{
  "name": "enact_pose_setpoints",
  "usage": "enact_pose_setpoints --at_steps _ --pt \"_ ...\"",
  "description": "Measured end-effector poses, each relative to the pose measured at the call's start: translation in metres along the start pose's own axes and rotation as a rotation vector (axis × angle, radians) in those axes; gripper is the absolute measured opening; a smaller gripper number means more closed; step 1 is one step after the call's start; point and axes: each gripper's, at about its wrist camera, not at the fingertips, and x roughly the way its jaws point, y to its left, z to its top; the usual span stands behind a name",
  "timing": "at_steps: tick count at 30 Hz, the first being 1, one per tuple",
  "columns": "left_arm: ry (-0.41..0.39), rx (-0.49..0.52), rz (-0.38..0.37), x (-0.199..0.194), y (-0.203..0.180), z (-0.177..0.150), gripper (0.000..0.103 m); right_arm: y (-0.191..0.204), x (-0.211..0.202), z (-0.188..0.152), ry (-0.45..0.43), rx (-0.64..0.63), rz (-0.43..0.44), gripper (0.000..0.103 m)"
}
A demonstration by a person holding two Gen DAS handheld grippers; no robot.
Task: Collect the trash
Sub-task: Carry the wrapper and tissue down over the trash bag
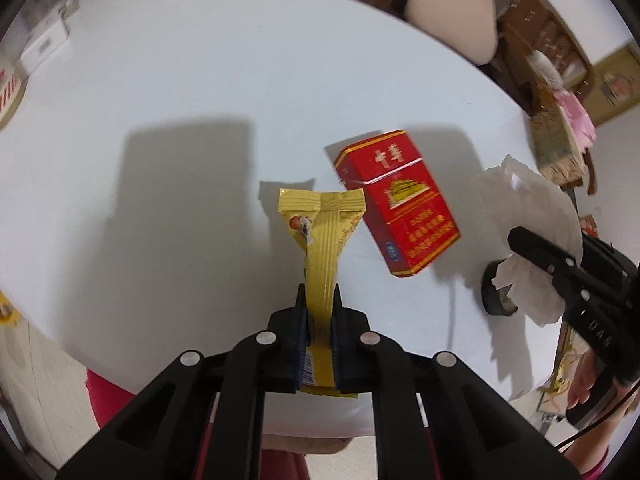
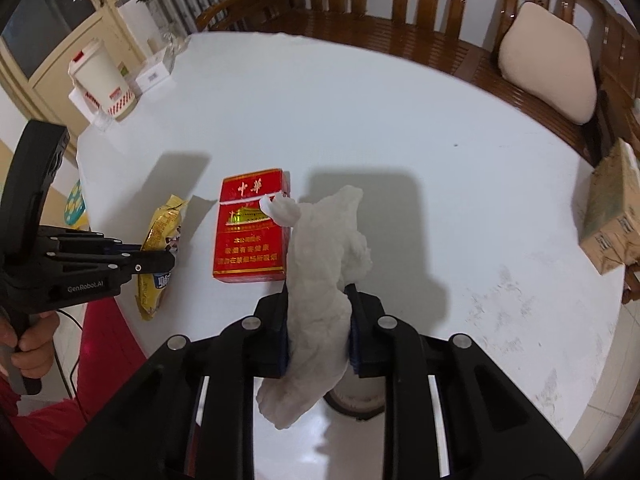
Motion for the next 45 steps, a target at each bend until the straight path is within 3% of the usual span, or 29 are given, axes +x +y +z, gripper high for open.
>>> enact_pose_setpoints --at_steps 11,23,36,45 --pt "-0.168 0.197 -0.004 -0.051 -0.019 -0.02 0.01 0.021 -0.091 -0.043 -0.176 0.073 -0.086 0.022" --pt "-0.323 0.44 -0.017 -0.116 -0.034 -0.083 0.01 0.084 -0.155 -0.097 -0.285 0.1 -0.145 0.022" --pt "-0.315 0.548 -0.042 -0.125 -0.025 -0.161 0.01 0.147 -0.174 -0.155 -0.317 0.085 -0.16 0.022" --pt "-0.239 0.605 -0.07 -0.1 -0.025 -0.206 0.01 0.175 -0.156 -0.195 -0.283 0.091 -0.146 0.022"
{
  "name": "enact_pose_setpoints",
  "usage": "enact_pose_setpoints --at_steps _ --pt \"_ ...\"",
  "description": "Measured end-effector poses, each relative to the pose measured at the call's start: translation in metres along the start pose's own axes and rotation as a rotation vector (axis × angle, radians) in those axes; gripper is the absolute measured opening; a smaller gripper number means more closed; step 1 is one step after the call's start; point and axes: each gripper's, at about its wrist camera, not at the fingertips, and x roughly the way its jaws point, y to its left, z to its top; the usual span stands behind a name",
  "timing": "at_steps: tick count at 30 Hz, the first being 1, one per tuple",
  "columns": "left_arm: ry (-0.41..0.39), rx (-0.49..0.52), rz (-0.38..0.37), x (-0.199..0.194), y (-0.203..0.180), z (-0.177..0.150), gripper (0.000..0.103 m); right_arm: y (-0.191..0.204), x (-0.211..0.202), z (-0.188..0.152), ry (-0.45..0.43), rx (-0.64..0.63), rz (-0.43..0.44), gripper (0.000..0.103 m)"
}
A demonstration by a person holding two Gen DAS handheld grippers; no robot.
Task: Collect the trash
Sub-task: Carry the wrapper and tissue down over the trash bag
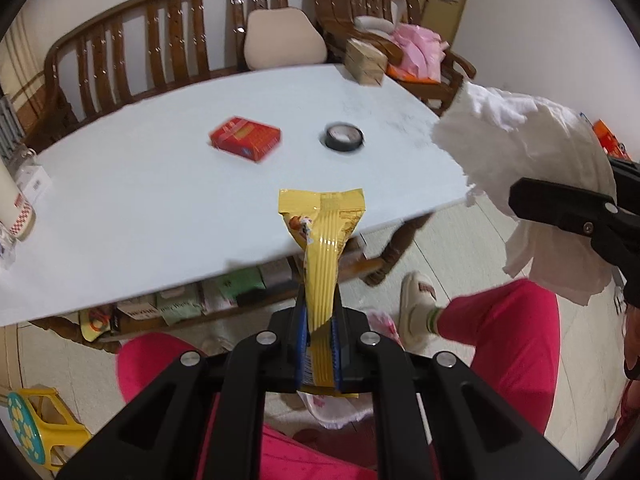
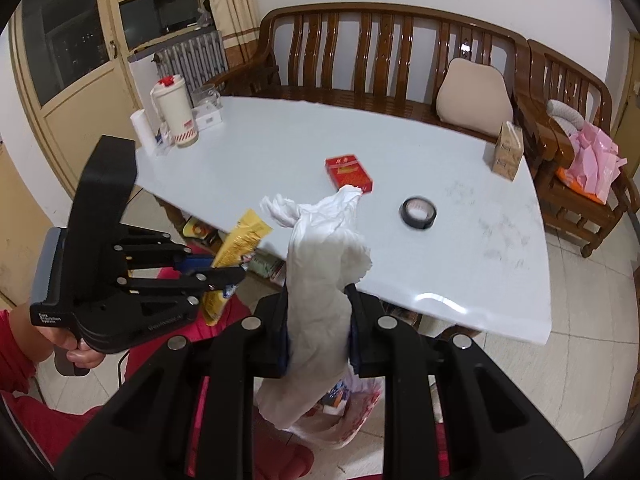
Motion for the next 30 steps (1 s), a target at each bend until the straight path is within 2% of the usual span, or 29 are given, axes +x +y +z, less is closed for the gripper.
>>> enact_pose_setpoints --at_steps 10,20,30 --pt "0.054 0.026 -0.039 0.023 -0.016 -0.03 0.01 0.007 0.02 -0.042 0.056 0.023 -0.011 0.022" --pt "0.151 0.056 -0.078 0.063 -0.026 -0.058 0.01 0.003 0.055 -0.08 0.137 0.077 -0.004 0.022" --pt "0.234 0.054 -0.073 0.108 -0.024 -0.076 0.01 -0.008 0.09 -0.111 0.212 0.127 -0.02 0.022"
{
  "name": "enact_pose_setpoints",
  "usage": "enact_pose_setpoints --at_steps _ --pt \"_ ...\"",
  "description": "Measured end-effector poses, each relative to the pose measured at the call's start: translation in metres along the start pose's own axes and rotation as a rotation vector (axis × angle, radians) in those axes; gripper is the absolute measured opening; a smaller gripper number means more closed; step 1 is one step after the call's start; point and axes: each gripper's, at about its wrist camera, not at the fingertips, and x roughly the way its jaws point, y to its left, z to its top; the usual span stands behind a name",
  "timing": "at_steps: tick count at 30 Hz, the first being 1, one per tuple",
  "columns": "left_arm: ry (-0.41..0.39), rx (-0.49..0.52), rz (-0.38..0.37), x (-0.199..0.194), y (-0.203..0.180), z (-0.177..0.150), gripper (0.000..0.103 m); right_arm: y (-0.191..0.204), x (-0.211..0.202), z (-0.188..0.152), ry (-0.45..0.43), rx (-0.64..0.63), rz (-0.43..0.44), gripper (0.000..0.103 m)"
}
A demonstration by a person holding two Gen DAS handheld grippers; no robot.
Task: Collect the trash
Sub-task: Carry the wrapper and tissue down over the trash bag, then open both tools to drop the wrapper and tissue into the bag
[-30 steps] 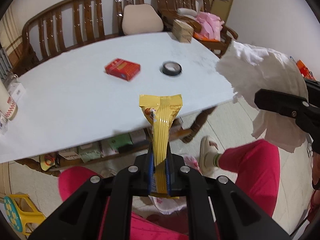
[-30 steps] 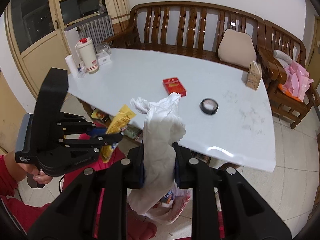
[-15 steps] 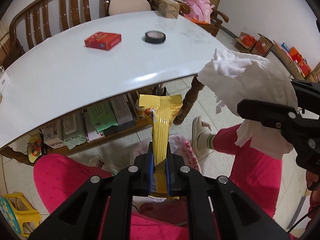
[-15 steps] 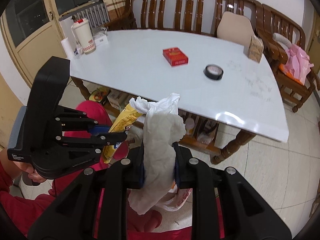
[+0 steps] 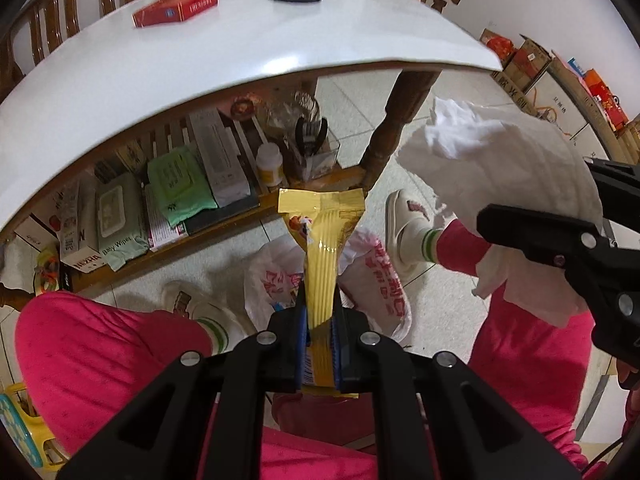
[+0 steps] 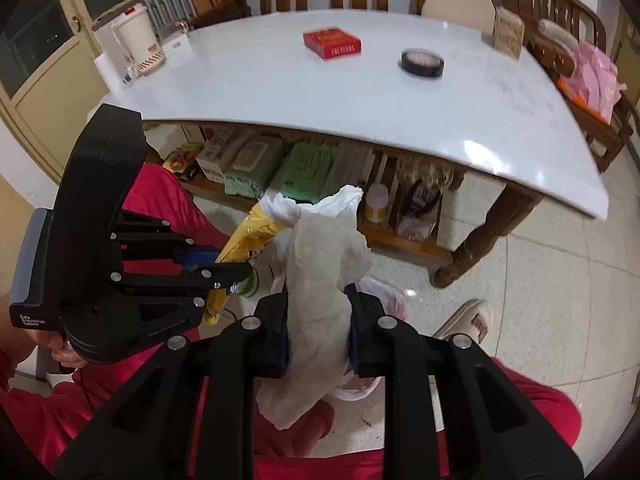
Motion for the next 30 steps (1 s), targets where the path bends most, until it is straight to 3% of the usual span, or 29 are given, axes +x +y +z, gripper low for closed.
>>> enact_pose_setpoints --at_steps 17,21,30 --pt "0.203 -0.009 0.008 0.101 0.007 -0.005 0.01 -0.031 0.103 -0.034 0.188 0.11 0.011 0.022" --pt "0.264 -0.047 -0.036 0.125 0.013 -0.006 0.01 -0.037 0.126 -0.04 0.228 0.139 0.015 0.022" --pt "0.387 -0.091 -0.035 0.176 0.02 -0.016 0.01 -0.052 0.178 -0.06 0.339 0.217 0.046 0.022"
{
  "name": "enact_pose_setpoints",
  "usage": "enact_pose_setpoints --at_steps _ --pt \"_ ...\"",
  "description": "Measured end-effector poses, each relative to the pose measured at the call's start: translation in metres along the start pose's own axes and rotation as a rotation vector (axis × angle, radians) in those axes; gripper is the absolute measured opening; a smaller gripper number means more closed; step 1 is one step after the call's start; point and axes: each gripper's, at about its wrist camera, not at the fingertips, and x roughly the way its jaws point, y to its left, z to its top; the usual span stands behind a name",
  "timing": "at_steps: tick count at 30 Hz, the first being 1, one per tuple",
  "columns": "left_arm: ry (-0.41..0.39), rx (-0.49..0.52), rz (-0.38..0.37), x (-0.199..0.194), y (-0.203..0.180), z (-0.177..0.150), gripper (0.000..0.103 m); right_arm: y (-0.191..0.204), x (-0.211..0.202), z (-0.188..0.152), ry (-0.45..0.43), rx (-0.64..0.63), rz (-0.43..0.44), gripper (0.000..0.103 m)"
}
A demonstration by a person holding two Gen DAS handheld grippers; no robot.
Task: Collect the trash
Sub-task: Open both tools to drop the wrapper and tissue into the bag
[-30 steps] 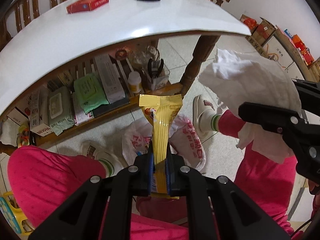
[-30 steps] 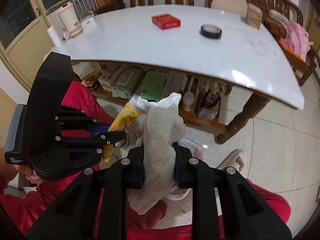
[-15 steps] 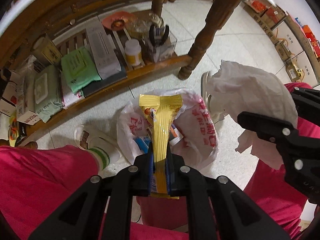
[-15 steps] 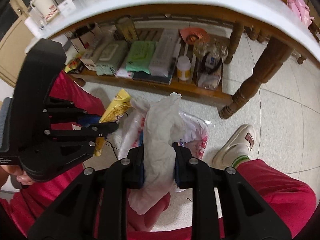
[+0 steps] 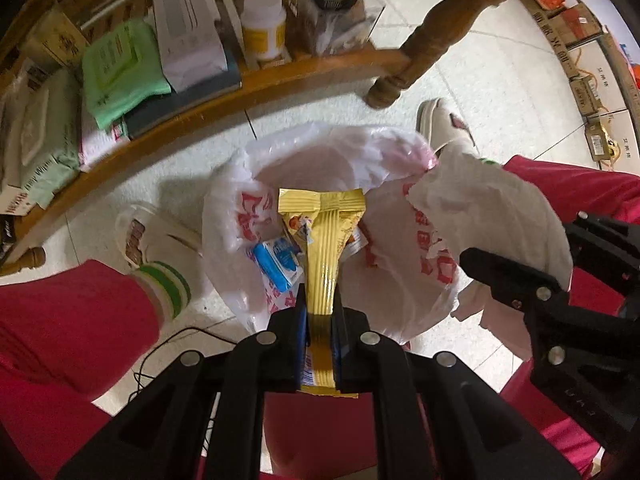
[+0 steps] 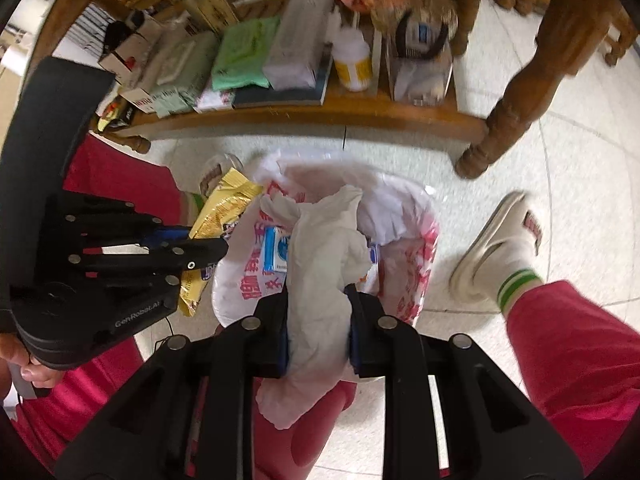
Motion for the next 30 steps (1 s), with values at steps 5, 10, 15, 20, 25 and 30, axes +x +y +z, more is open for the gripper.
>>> enact_pose_setpoints --at_steps 5,10,15,20,25,30 --pt "0.075 -0.037 -0.029 0.025 0.006 0.007 0.01 -0.003 0.022 0.002 0.052 0.012 0.002 0.022" --pt "0.137 -0.069 -0.035 0.046 0.011 0.014 0.01 -0.007 0.039 0.003 0.09 0.035 0.02 0.022" --pt "0.179 -0.094 -0.052 0.057 0.016 0.017 0.01 -0.002 0.053 0.005 0.121 0.03 0.023 0.022" --pt "0.206 -0.11 -0.048 0.064 0.017 0.018 0.011 -0.003 0.062 0.009 0.133 0.043 0.033 0.024" --pt "0.22 -0.133 -0.005 0.068 0.022 0.018 0.041 -0.009 0.062 0.011 0.128 0.063 0.001 0.048" --pt "0.202 -0.128 0.023 0.063 0.024 0.019 0.055 -0.015 0.06 0.012 0.127 0.089 0.018 0.049"
